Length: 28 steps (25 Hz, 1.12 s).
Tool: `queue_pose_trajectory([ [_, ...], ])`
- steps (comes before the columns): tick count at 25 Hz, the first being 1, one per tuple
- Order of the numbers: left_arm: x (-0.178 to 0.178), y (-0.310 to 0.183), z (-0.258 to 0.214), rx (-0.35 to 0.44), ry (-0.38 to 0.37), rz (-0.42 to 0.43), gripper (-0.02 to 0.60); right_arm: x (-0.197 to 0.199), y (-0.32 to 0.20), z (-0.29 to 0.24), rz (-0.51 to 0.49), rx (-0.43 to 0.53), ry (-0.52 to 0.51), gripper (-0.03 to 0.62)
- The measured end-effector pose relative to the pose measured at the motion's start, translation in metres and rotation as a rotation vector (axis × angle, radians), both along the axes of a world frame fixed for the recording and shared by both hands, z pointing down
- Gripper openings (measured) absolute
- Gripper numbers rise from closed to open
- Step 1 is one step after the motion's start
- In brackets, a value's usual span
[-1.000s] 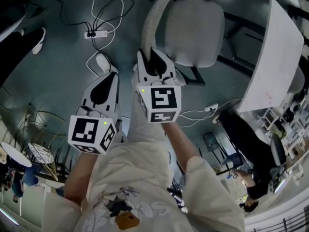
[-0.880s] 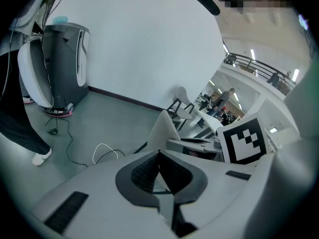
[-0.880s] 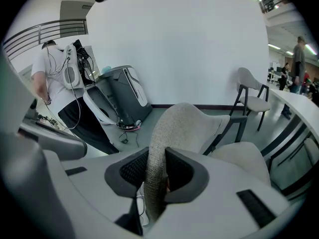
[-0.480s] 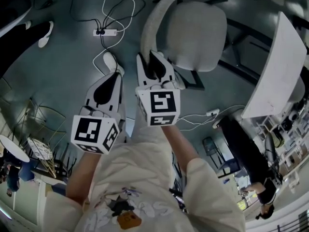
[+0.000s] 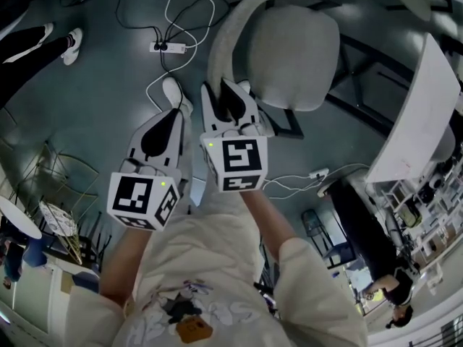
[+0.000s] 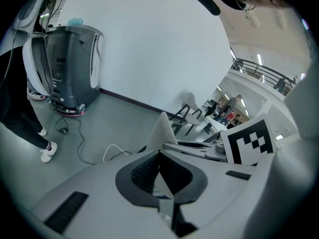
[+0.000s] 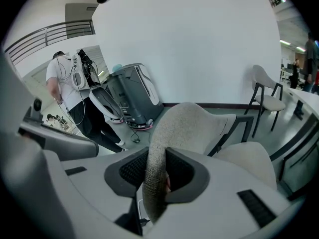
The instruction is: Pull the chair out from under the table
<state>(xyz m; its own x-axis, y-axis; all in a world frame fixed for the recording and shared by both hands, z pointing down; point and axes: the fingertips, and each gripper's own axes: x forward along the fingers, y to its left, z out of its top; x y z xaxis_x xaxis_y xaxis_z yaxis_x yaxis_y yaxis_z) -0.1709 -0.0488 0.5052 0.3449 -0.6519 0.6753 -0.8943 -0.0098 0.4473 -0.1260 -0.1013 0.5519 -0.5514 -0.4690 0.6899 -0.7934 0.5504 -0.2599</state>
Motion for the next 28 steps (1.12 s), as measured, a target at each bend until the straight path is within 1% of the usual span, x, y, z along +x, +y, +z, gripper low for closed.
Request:
queue_pose_trajectory([
  [7, -0.027, 0.005, 0.003, 0.001, 0.000, -0.015, 0.009, -0.031, 0.001, 0.001, -0.011, -0.001, -0.007, 0.094],
  [17, -0.043, 0.007, 0.002, 0.005, -0.002, -0.033, 0.009, -0.054, 0.003, 0.000, -0.028, -0.005, -0.019, 0.096],
  [23, -0.061, 0.007, 0.001, 0.005, -0.010, -0.054, 0.009, -0.080, 0.008, 0.000, -0.059, -0.019, -0.035, 0.100],
  [28, -0.081, 0.008, -0.003, 0.009, -0.018, -0.078, 0.009, -0.108, 0.017, -0.001, -0.112, -0.030, -0.074, 0.109],
])
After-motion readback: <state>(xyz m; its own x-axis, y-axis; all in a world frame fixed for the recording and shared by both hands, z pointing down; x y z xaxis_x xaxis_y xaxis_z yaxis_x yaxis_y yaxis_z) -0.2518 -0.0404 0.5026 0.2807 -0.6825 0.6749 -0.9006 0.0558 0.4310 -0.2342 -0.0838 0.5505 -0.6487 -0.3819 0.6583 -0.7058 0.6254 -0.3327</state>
